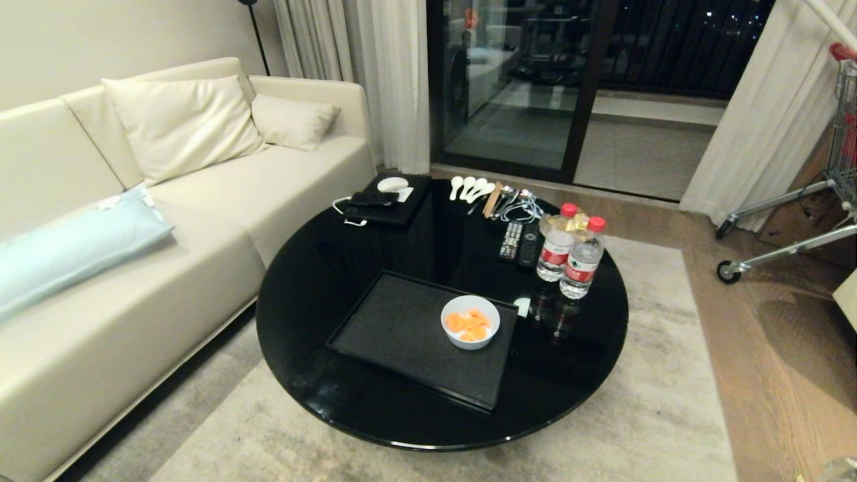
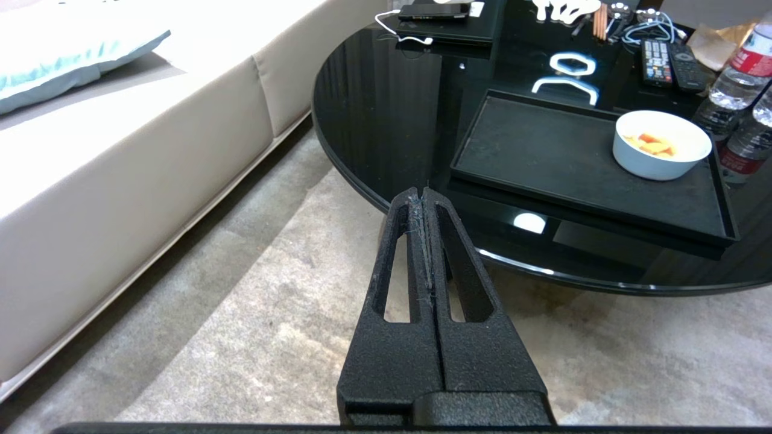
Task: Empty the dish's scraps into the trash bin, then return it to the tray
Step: Pick up the bowl with leftover food
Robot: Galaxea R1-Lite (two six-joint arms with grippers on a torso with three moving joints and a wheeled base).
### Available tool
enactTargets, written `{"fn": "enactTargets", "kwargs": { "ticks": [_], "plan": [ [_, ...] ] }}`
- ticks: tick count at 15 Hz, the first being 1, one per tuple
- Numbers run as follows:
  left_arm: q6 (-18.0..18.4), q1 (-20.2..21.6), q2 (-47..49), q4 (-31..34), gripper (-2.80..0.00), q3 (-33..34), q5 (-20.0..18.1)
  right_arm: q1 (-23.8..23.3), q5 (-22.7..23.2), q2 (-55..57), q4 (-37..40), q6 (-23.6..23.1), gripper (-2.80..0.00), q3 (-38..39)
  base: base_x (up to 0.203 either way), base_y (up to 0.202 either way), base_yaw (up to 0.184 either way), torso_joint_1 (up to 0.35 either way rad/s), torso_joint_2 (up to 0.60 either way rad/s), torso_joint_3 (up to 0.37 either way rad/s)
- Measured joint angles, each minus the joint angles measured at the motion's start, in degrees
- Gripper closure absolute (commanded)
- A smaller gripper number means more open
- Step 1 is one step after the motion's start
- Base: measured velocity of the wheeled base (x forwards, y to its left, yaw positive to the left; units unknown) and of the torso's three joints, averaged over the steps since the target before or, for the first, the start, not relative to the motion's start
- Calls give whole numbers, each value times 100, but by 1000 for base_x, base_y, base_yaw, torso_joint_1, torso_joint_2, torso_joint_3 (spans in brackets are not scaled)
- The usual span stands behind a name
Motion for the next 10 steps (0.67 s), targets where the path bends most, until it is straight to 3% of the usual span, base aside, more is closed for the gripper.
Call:
{"fn": "enactTargets", "kwargs": {
  "ticks": [2,4,10],
  "plan": [
    [1,0,0,0,0,0,0,0,222,0,1,-14,0,-164,0,0,0,0,0,0],
    [0,0,0,0,0,0,0,0,793,63,36,-58,0,-591,0,0,0,0,0,0],
    [0,0,0,0,0,0,0,-7,2506,1507,25,-1007,0,-2063,0,0,0,0,0,0]
  ]
}}
